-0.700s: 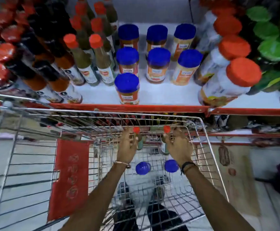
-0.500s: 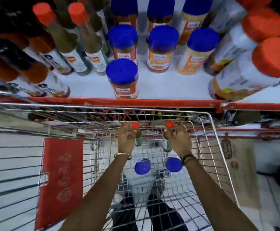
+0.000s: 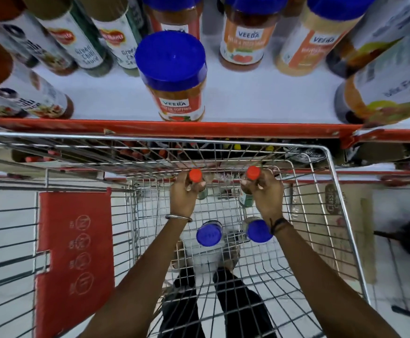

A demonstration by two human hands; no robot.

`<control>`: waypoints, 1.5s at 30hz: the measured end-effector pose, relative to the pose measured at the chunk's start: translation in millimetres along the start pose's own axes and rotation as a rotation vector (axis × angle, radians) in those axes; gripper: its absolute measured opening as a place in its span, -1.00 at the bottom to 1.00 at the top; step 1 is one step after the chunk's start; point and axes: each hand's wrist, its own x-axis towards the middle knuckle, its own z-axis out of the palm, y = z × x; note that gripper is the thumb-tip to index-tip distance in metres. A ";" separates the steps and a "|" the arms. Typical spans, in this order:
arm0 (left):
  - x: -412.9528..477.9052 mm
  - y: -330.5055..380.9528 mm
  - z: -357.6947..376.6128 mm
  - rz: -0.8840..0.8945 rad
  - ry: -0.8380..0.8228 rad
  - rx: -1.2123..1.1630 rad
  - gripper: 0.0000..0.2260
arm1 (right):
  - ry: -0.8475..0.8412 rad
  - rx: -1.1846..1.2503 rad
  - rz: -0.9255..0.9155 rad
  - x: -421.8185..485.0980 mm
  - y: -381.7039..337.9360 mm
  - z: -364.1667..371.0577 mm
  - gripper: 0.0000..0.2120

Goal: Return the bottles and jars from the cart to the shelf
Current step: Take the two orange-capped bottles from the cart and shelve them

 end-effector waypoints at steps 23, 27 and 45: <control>-135.0 192.2 -206.2 0.569 0.287 -0.009 -0.61 | -0.101 0.355 -0.623 -168.7 -276.5 -67.4 -0.63; -124.9 227.8 -237.9 0.672 0.364 0.049 -0.64 | -0.089 0.357 -0.708 -168.7 -324.6 -62.4 -0.63; -41.8 228.5 -239.4 0.666 0.335 0.211 -0.62 | -0.049 0.166 -0.670 -91.3 -351.8 4.1 -0.66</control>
